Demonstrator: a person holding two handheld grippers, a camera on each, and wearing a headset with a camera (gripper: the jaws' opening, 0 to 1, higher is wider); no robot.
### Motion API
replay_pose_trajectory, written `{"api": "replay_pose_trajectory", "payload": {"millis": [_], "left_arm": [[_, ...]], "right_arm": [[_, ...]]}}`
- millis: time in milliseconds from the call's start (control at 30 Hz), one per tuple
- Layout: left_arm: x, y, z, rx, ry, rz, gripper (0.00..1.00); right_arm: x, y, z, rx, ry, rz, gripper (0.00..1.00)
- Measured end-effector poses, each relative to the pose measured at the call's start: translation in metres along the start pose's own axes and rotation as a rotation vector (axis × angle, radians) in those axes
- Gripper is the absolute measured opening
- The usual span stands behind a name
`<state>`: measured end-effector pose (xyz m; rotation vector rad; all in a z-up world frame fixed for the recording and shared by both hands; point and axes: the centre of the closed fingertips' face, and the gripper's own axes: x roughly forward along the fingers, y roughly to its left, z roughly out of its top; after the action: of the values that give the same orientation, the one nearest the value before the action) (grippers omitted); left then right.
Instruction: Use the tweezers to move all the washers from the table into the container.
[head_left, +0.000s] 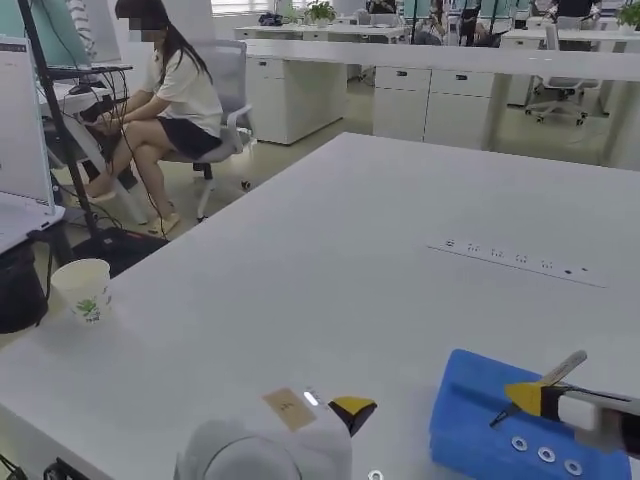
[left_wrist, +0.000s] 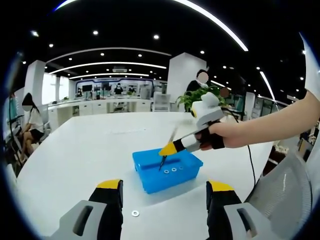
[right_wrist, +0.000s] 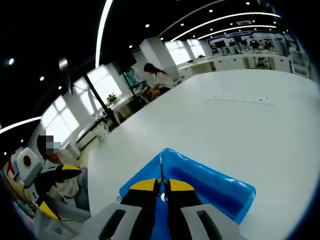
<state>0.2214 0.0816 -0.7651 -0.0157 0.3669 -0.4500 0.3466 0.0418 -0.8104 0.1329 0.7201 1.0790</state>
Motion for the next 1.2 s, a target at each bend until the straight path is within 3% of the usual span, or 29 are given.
{"api": "replay_pose_trajectory", "payload": {"millis": [233, 533, 767, 1200], "left_arm": [[0.001, 0.0, -0.001, 0.002, 0.006, -0.003, 0.67], [0.001, 0.0, -0.003, 0.007, 0.015, -0.008, 0.66], [0.001, 0.0, -0.003, 0.005, 0.018, -0.007, 0.65], [0.0, 0.0, 0.001, -0.008, -0.006, -0.01, 0.67]], "right_arm": [[0.008, -0.003, -0.012, -0.098, 0.074, -0.017, 0.03], [0.013, -0.003, -0.01, -0.16, 0.094, -0.02, 0.03], [0.017, -0.004, -0.014, -0.228, 0.137, -0.029, 0.03], [0.016, -0.011, -0.015, -0.309, 0.174, -0.047, 0.05]]}}
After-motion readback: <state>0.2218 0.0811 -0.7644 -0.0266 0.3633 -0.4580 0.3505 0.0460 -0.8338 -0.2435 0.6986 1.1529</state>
